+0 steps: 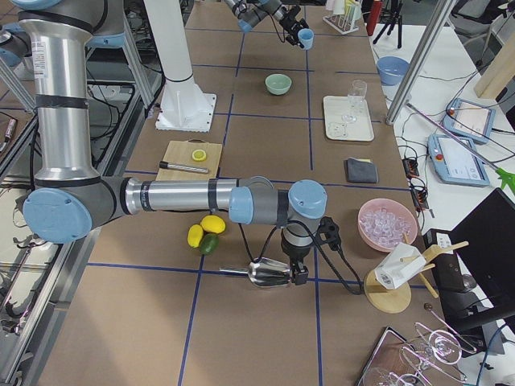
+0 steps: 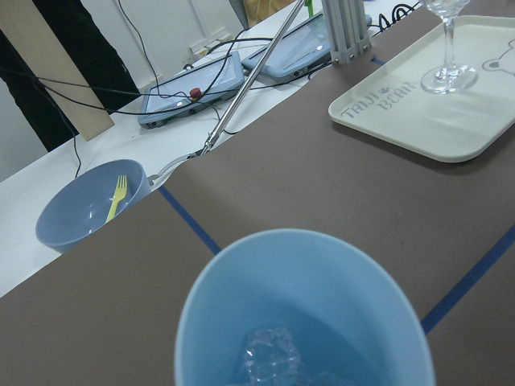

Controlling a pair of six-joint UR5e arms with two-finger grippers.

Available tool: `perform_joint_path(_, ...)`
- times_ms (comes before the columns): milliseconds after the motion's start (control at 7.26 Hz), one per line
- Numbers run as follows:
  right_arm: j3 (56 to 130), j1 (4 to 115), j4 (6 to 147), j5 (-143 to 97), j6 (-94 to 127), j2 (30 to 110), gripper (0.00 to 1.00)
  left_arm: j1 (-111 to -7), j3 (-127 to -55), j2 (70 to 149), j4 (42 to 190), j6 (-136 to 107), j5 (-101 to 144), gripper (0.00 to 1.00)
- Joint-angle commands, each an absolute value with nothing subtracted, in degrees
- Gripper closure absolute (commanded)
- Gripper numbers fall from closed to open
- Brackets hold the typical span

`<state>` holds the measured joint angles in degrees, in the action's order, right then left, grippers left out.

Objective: Pour ice into bowl

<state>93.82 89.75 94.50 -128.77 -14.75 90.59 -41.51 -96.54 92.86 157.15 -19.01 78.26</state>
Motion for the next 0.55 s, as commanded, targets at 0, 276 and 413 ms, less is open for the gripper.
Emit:
perform_joint_path(0, 93.8, 91.1, 94.6, -128.8, -14.5, 92.8, 0.0, -35.8, -96.2, 94.2, 156.3, -9.6, 65.4, 1.0)
perform_joint_path(276, 93.7, 91.4, 94.6, -129.3, -14.4, 93.8, 0.0, -28.8, -96.3, 96.2, 152.9, -4.5, 56.2, 1.0)
perform_joint_path(413, 93.8, 91.8, 94.6, -130.2, -14.3, 94.5, 0.0, -26.0, -96.7, 97.9, 150.5, 0.5, 51.6, 1.0)
